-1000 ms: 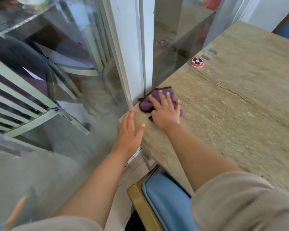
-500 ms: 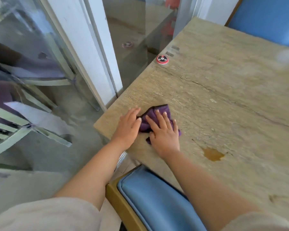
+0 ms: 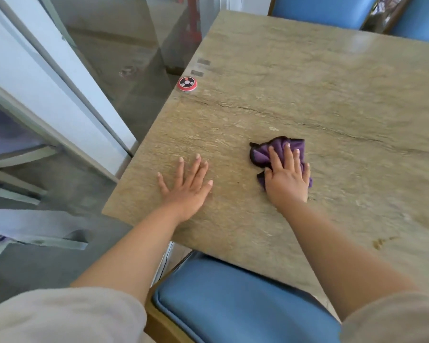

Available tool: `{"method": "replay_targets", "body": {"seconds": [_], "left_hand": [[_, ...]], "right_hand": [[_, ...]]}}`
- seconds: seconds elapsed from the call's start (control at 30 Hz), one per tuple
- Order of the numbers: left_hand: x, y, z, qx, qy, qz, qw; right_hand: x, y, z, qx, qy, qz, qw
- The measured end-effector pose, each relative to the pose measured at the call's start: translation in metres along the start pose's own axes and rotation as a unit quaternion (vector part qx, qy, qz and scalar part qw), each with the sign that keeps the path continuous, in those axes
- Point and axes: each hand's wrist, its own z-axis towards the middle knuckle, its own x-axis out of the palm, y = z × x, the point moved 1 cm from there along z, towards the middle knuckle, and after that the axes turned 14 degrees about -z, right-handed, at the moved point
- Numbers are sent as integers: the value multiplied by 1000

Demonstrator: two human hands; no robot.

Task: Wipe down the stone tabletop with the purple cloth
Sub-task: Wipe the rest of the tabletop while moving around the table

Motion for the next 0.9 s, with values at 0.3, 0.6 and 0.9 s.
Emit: {"method": "replay_targets", "body": {"seconds": [0.3,0.6,0.9], "left_hand": [[0,-26,3,-67,-32,-75,994],[38,-84,9,63,0,-18,998],[67,-133,25,164,-79,-62,981]], "right_hand": [[30,33,-110,-443,-52,-90,890],[4,-49,-61,14,39,11,999],[24,-81,-99,-259,-27,-72,963]]}}
